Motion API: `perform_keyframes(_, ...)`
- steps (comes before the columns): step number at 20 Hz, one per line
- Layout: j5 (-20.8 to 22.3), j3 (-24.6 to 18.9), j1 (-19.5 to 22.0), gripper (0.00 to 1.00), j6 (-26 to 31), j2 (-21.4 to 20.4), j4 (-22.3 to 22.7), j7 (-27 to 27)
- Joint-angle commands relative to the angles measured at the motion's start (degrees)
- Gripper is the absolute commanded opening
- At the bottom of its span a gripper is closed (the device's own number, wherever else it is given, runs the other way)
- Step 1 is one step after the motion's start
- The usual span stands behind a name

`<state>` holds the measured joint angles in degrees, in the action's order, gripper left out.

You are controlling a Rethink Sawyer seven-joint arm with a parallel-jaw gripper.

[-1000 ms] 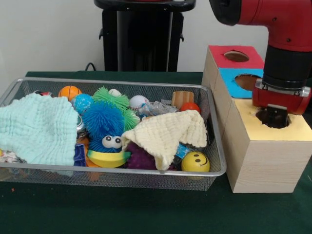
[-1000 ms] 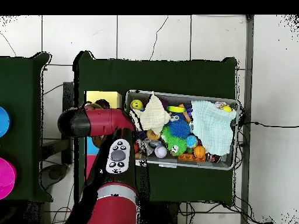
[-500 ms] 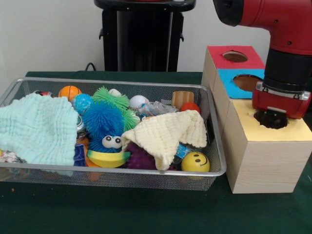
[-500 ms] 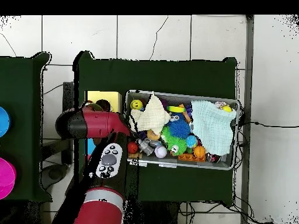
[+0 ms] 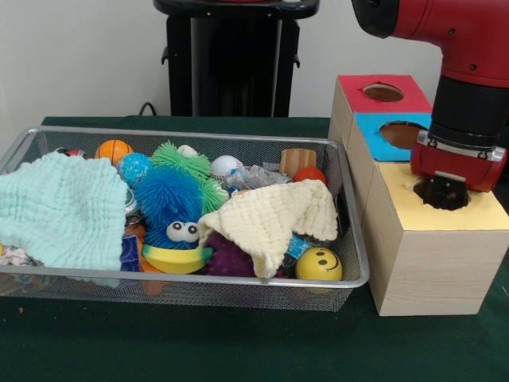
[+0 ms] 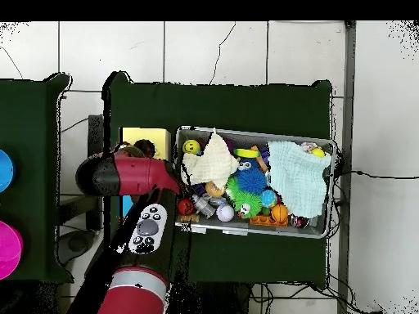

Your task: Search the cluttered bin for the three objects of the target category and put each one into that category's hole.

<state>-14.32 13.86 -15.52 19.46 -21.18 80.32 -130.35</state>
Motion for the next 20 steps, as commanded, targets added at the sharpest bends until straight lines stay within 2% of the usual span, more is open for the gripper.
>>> perform_keyframes(1, -2.0, 0.2, -0.7, 0.00, 9.2, 0.0, 5.4, -11.6)
perform_keyframes(6, -0.9, 4.2, -2.5, 0.00, 15.7, -2.1, 3.7, -11.4)
perform_keyframes(14, -0.3, 6.6, -2.9, 0.00, 20.7, -3.3, 1.4, -10.8)
perform_keyframes(20, 0.3, 9.9, -5.3, 0.00, 21.8, 0.8, -3.1, -13.3)
